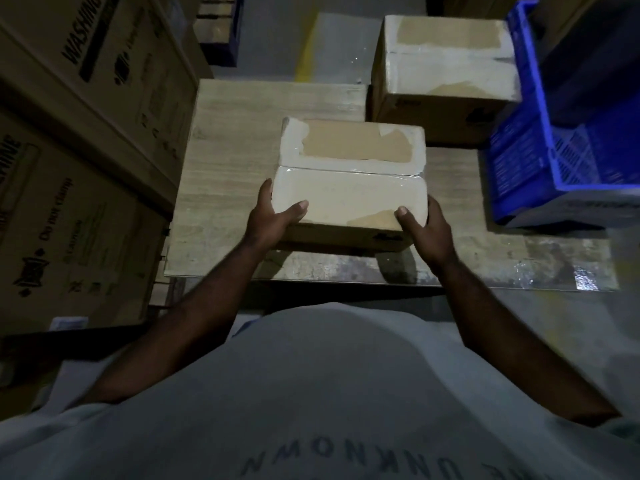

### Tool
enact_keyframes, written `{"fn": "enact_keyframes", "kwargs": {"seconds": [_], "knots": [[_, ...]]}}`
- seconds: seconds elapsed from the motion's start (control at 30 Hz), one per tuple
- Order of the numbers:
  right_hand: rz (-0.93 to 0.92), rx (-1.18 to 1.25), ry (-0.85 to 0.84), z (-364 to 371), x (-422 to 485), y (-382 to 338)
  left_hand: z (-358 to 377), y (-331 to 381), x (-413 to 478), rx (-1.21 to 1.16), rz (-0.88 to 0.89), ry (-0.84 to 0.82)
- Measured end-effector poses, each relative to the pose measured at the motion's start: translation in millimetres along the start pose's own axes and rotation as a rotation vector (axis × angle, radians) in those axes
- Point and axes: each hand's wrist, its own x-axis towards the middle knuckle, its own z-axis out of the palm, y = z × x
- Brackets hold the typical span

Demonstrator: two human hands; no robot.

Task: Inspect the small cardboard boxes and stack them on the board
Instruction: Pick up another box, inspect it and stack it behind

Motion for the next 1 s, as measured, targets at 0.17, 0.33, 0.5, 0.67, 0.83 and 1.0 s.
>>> {"fn": "enact_keyframes", "kwargs": {"seconds": [0.17, 0.33, 0.5, 0.67, 0.83, 1.0], "knots": [[-0.004, -0.026, -0.057, -4, -8, 9, 12, -10, -26, 0.039, 0.009, 0.079], [0.019, 0.028, -0.119, -3, -7, 19, 11, -11, -31, 0.066, -0.035, 0.088], [0.003, -0.039, -0.089, -3, -7, 22, 5, -15, -31, 0.196, -0.047, 0.083], [-0.053, 0.024, 0.057, -19, -5, -7, -1, 10, -35, 0.35, 0.144, 0.243], [-0.196, 0.02, 0.172, -33, -3, -54, -6, 47, -35, 0.345, 0.369, 0.451], [-0.178, 0.029, 0.231, -32, 5, -78, -9, 84, -31, 0.304, 0.391, 0.509]]}}
